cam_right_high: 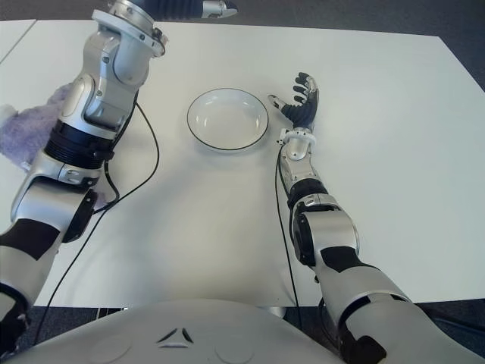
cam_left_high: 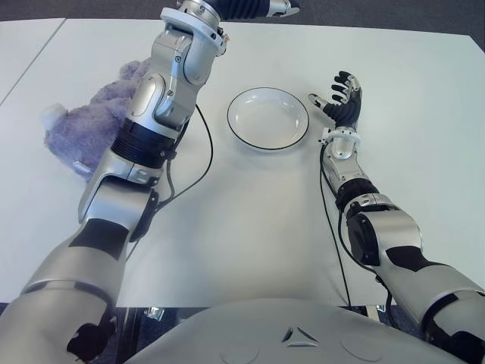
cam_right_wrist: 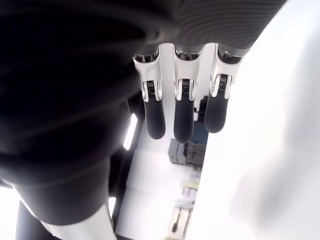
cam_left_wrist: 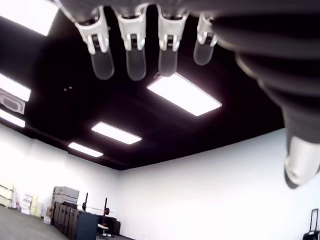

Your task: Put the doll into the plate.

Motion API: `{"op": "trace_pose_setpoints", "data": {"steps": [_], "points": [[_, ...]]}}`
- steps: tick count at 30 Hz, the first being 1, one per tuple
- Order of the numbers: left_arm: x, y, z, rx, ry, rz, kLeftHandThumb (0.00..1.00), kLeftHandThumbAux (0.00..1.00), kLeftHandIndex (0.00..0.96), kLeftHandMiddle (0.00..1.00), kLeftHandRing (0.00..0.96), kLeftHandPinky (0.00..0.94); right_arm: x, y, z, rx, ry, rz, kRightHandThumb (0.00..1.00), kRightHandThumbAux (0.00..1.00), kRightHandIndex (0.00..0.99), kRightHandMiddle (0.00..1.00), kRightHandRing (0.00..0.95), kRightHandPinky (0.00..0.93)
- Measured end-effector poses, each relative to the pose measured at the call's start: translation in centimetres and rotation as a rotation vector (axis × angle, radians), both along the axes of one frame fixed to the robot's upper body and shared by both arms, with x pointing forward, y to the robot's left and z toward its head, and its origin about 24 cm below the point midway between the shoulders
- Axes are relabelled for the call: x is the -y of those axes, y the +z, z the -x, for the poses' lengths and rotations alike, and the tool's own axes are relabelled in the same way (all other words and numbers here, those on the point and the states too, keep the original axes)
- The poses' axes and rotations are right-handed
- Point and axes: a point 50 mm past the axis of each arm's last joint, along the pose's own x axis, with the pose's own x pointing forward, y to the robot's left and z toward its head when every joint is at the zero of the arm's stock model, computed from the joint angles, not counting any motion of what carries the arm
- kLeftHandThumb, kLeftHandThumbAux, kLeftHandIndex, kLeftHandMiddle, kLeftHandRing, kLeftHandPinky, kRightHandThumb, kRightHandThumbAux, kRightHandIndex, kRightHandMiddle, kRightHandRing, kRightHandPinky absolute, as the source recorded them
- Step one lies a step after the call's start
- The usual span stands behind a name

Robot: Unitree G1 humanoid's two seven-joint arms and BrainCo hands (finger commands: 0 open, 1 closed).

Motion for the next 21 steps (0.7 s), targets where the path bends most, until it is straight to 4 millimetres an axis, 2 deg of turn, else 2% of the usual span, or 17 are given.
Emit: {"op": "trace_pose_setpoints", "data": {"steps": [9,12,21], "points": [[-1.4,1.0,0.9,0.020,0.025,-0.121,0.000,0.548,0.000,0.116,0.129,0.164,-0.1,0.0,0.0,0.000,0.003,0.000,0.137,0.961,0.224,0.273,0.272,0.288],[-2.2,1.2,1.3,0.025,0.039,-0.171,0.000,0.554,0.003,0.124,0.135,0.163,-0.1,0.0,0.0,0.000,0.004,0.001,0.145,0.958,0.225,0.277,0.278,0.291],[-5.6,0.5,2.4,-0.005,0.081,-0.291,0.000,0.552,0.027,0.089,0.082,0.083,-0.1,0.0,0.0,-0.003,0.007,0.002,0.148,0.954,0.227,0.280,0.282,0.287]]}}
